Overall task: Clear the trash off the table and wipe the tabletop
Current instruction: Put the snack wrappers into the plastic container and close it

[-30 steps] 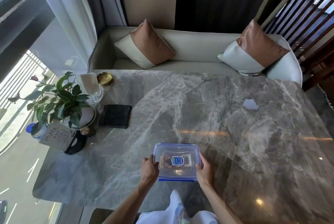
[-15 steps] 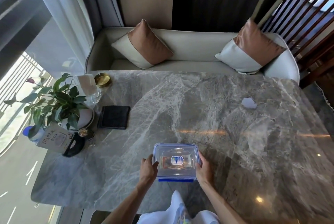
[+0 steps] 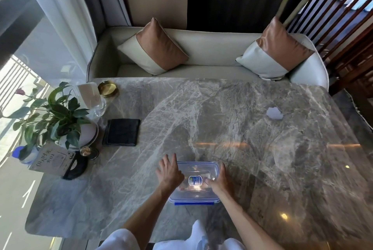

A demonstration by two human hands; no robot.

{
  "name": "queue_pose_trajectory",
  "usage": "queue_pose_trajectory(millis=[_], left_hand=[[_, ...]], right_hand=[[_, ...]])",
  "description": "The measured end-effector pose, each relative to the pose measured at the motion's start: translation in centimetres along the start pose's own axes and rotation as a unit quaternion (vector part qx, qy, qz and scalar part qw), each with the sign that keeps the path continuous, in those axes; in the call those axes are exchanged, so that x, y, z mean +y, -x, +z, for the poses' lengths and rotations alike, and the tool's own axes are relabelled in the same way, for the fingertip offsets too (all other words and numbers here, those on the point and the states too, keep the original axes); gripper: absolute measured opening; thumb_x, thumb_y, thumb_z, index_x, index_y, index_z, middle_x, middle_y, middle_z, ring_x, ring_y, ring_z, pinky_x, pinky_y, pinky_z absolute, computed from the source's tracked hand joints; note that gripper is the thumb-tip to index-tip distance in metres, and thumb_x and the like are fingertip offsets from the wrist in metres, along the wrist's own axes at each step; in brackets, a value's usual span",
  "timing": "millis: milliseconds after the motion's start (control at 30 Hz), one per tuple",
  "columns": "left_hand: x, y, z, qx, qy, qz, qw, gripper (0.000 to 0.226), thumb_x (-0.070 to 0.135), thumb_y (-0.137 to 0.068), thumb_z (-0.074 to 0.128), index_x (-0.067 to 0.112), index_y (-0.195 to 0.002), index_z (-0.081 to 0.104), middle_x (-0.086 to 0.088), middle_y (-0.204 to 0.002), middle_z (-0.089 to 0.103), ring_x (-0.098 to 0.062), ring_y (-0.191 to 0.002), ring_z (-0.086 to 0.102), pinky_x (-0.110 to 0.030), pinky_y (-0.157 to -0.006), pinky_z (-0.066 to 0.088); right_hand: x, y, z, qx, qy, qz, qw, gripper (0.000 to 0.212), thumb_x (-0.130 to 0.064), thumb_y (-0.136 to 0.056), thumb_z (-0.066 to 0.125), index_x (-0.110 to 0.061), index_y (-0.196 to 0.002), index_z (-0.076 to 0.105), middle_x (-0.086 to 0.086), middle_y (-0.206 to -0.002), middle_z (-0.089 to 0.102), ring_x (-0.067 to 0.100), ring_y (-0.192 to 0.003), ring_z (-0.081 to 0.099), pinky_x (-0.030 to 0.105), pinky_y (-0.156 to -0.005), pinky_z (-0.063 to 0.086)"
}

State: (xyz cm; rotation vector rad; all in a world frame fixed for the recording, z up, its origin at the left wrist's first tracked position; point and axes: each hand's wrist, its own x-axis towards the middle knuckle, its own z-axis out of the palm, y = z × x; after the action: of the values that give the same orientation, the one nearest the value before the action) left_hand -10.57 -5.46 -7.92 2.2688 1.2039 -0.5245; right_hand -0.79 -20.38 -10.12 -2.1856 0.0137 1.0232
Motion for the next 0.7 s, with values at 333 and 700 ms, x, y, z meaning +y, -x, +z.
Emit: queue_pose_trajectory(millis=[333, 700], left_hand=[[2.6, -6.0, 0.3, -0.157, -0.036, 0.125, 0.979, 0.055, 0.047, -0.084, 0.062, 0.032, -0.134, 0.046, 0.004, -0.136, 0.056, -0.019, -0.129, 0.046, -0.04, -0.107, 0.025], [3.1, -5.5, 0.5, -0.047, -0.01, 0.169, 0.984, 0.045, 0.034, -0.072, 0.077, 0.035, -0.114, 0.062, 0.001, -0.118, 0.055, -0.022, -0.111, 0.044, -0.031, -0.096, 0.035]], right_hand=[[-0.4, -1.0, 0.2, -0.037, 0.013, 0.176, 0.984, 0.087, -0.034, -0.088, 0.063, -0.013, -0.151, 0.006, 0.014, -0.157, 0.02, 0.032, -0.142, 0.029, 0.044, -0.114, 0.028], [-0.8, -1.3, -0.3, -0.046, 0.02, 0.219, 0.975, 0.091, -0.044, -0.082, 0.067, -0.018, -0.149, 0.012, 0.015, -0.154, 0.026, 0.038, -0.138, 0.033, 0.054, -0.11, 0.035]])
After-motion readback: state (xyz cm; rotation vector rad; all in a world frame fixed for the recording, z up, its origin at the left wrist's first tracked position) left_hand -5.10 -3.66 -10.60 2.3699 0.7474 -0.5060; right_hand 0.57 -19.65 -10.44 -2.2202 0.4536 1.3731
